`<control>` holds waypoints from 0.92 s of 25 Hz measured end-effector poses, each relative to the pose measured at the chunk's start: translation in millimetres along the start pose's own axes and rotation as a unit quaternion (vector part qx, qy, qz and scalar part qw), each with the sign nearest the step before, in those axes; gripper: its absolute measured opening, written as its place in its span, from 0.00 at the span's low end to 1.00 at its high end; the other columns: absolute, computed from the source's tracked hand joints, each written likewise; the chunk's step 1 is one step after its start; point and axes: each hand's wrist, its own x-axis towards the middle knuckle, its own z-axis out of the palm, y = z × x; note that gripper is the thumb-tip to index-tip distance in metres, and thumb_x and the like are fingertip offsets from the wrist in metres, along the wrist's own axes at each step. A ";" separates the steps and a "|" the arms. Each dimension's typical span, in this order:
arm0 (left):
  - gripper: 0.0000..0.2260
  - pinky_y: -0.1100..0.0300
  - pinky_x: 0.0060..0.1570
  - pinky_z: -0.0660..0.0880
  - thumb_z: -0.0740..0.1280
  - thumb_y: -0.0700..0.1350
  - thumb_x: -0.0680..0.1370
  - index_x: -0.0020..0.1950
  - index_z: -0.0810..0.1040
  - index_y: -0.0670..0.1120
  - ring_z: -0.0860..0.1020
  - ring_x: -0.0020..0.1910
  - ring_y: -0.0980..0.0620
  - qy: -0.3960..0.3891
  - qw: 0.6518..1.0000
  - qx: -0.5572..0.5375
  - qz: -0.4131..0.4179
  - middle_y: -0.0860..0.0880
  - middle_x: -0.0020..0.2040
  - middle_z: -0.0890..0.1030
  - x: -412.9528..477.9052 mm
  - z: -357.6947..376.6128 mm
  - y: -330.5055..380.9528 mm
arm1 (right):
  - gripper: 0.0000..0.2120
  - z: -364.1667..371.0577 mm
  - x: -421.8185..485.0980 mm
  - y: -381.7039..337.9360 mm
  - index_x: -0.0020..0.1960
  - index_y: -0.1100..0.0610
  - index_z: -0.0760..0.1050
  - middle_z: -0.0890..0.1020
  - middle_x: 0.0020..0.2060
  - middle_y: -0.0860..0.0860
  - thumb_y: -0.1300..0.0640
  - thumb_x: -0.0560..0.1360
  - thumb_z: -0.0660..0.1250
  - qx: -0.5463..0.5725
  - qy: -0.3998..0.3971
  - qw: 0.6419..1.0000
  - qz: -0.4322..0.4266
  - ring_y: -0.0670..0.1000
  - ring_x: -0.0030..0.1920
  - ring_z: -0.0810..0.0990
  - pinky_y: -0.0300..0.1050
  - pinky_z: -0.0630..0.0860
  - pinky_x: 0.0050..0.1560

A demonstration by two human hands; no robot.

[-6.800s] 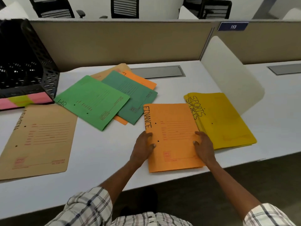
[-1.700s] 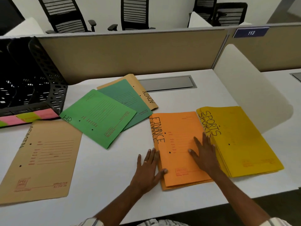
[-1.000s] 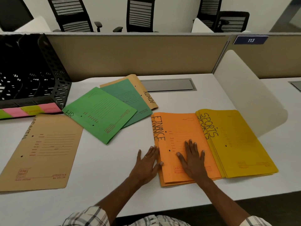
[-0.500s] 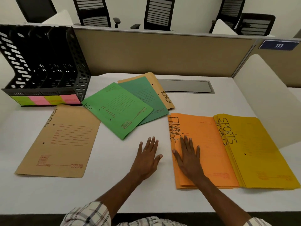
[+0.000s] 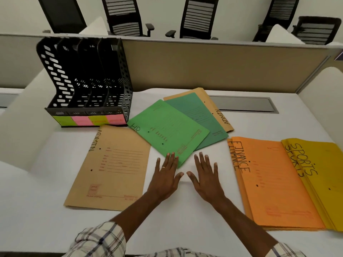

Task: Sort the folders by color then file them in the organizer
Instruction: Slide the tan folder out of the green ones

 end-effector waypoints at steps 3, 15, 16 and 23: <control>0.32 0.44 0.80 0.35 0.42 0.62 0.85 0.84 0.43 0.47 0.35 0.82 0.51 -0.002 1.000 0.007 -0.011 0.49 0.84 0.41 -8.6 -5.8 -31.5 | 0.36 5.1 15.7 -29.6 0.82 0.52 0.40 0.39 0.81 0.51 0.34 0.82 0.44 -0.019 -0.012 1.000 -0.016 0.52 0.80 0.35 0.59 0.39 0.80; 0.31 0.38 0.79 0.37 0.41 0.61 0.84 0.83 0.38 0.49 0.38 0.82 0.48 -0.036 0.995 0.002 -0.096 0.50 0.83 0.37 -77.5 -5.2 -142.4 | 0.28 19.2 78.9 -90.6 0.82 0.55 0.43 0.48 0.82 0.55 0.49 0.86 0.49 -0.127 -0.055 0.988 -0.066 0.60 0.81 0.51 0.58 0.54 0.79; 0.31 0.38 0.78 0.36 0.40 0.61 0.84 0.83 0.37 0.50 0.38 0.82 0.48 -0.032 0.995 -0.003 -0.093 0.51 0.83 0.37 -79.1 -3.6 -142.4 | 0.28 16.7 81.8 -90.6 0.82 0.55 0.43 0.50 0.82 0.55 0.52 0.86 0.49 -0.140 -0.058 0.986 -0.068 0.61 0.80 0.54 0.57 0.58 0.78; 0.30 0.41 0.77 0.31 0.37 0.61 0.83 0.83 0.37 0.51 0.36 0.82 0.50 -0.006 0.995 -0.022 -0.097 0.52 0.83 0.37 -96.1 8.8 -129.8 | 0.30 3.3 90.8 -83.0 0.82 0.53 0.48 0.58 0.80 0.57 0.62 0.83 0.56 -0.190 -0.061 0.976 -0.083 0.62 0.73 0.70 0.59 0.81 0.57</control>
